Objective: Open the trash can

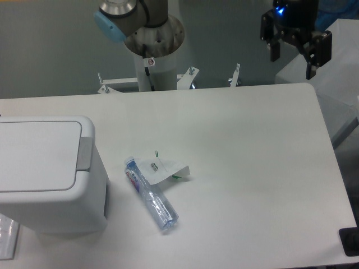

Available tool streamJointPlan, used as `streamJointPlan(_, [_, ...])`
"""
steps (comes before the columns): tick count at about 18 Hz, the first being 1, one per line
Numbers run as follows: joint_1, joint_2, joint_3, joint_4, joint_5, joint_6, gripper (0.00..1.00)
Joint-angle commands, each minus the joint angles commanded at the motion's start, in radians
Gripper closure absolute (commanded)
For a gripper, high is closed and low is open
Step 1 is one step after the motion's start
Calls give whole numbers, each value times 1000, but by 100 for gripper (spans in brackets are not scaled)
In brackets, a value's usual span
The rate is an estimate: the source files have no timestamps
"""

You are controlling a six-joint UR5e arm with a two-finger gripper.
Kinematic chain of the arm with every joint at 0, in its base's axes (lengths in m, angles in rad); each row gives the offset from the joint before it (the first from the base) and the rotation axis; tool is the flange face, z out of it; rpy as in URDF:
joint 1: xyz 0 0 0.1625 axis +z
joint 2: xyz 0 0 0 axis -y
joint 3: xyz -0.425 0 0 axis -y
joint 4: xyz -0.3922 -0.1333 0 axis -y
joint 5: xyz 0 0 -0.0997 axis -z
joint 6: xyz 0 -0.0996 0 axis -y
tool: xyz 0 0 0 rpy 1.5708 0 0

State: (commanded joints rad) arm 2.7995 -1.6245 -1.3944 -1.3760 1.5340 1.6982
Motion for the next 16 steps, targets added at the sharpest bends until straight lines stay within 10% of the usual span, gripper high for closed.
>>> streamJointPlan(6, [-11, 0, 2, -2, -3, -21, 0])
streamJointPlan(16, [-143, -11, 0, 17, -182, -545, 0])
